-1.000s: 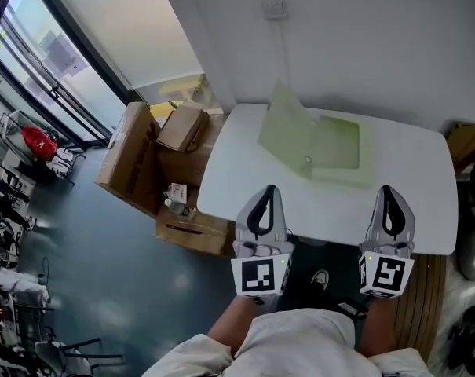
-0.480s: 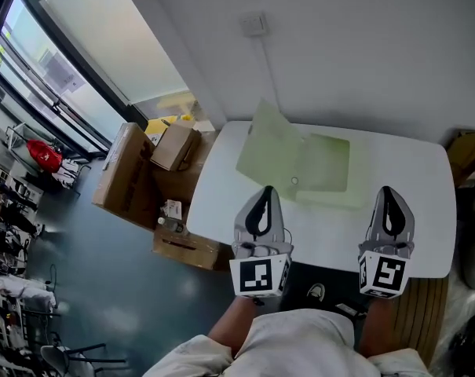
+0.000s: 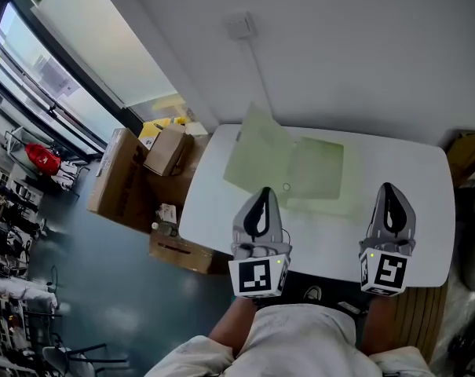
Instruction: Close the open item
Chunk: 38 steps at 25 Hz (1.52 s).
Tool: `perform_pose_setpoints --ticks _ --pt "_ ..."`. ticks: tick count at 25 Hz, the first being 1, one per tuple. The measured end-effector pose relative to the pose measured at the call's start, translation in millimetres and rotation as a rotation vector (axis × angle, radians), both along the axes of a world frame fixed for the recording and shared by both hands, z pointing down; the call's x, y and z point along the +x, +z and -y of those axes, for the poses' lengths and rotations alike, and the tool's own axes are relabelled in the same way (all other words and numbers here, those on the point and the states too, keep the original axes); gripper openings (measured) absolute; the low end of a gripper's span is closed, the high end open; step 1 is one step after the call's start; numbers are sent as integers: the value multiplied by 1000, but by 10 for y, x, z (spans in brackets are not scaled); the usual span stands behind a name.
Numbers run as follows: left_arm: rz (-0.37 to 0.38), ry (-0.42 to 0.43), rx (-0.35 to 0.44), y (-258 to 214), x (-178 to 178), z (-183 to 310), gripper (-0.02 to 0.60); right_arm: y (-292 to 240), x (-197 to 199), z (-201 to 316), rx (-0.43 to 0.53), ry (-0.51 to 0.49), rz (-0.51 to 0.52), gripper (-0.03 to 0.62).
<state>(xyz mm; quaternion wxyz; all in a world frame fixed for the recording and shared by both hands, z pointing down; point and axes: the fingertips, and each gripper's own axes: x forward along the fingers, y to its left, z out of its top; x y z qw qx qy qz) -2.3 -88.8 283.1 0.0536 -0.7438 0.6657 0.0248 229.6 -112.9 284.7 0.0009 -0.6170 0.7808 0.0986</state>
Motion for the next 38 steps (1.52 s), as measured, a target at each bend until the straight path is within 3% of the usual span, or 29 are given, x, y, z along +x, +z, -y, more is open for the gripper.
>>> perform_pose_setpoints --ticks 13,29,38 --pt "-15 -16 21 84 -533 410 2 39 -403 375 -5 2 -58 2" --pt "-56 -31 27 97 -1328 847 2 -89 -1293 797 20 -16 -116 2" --pt "-55 -26 -27 319 -1804 951 2 2 -1996 975 -11 -69 -141 2"
